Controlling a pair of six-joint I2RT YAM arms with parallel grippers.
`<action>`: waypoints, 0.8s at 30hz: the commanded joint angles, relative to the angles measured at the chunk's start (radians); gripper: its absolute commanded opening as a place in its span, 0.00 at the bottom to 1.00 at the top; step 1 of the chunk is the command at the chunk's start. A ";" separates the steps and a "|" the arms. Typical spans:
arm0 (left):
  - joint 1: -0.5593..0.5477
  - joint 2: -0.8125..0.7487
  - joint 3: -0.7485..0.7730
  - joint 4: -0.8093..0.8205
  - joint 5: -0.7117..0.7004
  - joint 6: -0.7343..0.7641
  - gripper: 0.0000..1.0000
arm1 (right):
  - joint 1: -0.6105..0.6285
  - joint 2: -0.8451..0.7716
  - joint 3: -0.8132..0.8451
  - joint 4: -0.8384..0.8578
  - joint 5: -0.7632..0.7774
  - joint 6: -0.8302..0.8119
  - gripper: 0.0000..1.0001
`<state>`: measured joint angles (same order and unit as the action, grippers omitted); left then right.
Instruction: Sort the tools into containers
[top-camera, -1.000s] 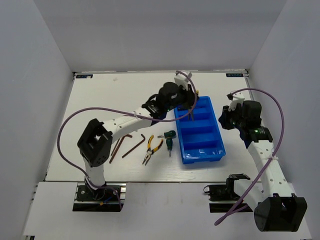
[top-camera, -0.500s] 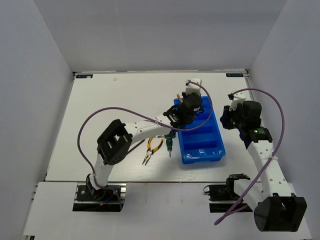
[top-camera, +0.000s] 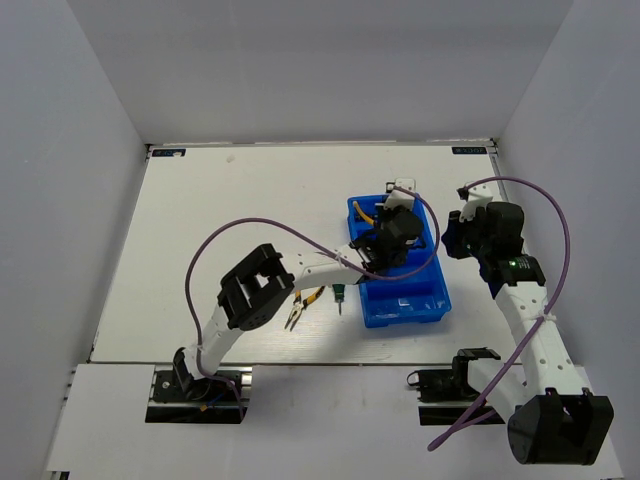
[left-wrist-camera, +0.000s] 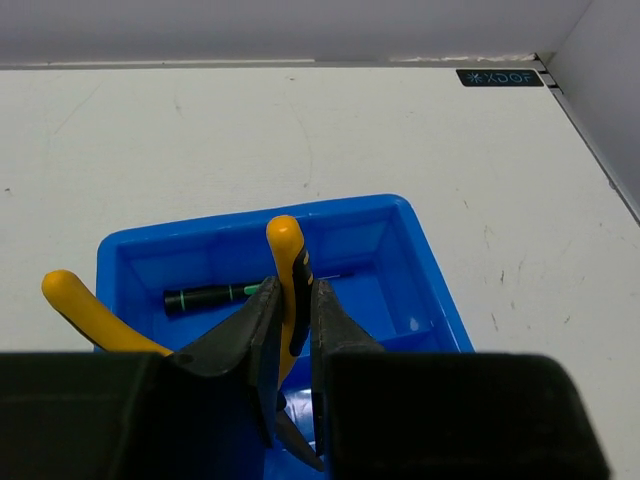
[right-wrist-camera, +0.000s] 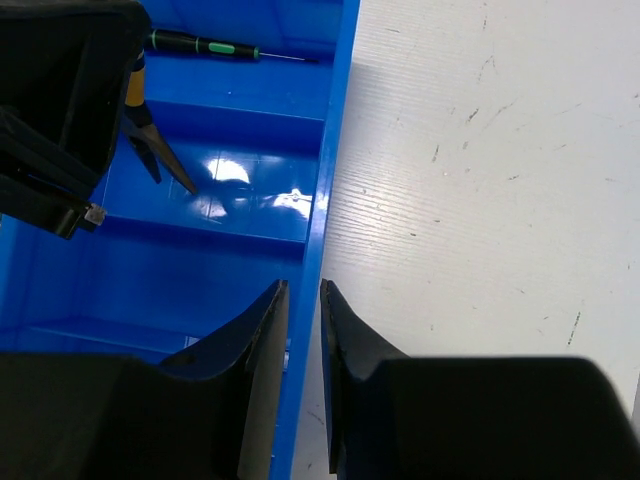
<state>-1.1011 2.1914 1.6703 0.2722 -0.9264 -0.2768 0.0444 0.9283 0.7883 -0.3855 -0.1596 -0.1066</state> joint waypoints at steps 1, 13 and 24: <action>-0.006 -0.010 0.071 0.065 -0.052 0.021 0.00 | -0.009 -0.022 -0.003 0.043 0.005 0.013 0.26; -0.016 0.008 0.069 -0.031 -0.014 -0.062 0.29 | -0.009 -0.025 -0.001 0.040 -0.005 0.012 0.27; -0.016 -0.012 0.040 -0.051 -0.005 -0.082 0.48 | -0.012 -0.025 -0.003 0.040 -0.006 0.013 0.28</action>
<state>-1.1099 2.2208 1.7111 0.2295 -0.9367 -0.3462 0.0376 0.9207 0.7879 -0.3855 -0.1600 -0.1032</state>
